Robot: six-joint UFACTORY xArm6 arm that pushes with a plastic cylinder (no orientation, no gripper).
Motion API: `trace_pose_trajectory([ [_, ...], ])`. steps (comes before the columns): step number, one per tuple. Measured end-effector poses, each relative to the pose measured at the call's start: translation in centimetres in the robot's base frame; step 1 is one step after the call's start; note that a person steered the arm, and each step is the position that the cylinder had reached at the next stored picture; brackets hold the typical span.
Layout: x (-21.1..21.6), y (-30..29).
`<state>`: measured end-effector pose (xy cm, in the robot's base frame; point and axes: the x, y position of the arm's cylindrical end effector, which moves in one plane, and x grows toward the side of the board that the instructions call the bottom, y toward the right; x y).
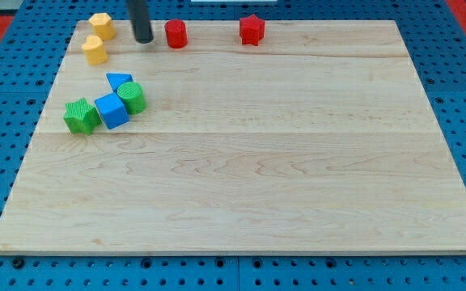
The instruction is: Move the arm above the blue triangle
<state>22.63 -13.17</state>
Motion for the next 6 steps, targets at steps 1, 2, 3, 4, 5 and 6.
trace_pose_trajectory([
  [1, -1.5, 5.6],
  [2, 0.1, -1.1],
  [3, -0.1, -3.2],
  [4, -0.2, -2.7],
  [5, -0.1, -2.1],
  [6, 1.9, -2.1],
])
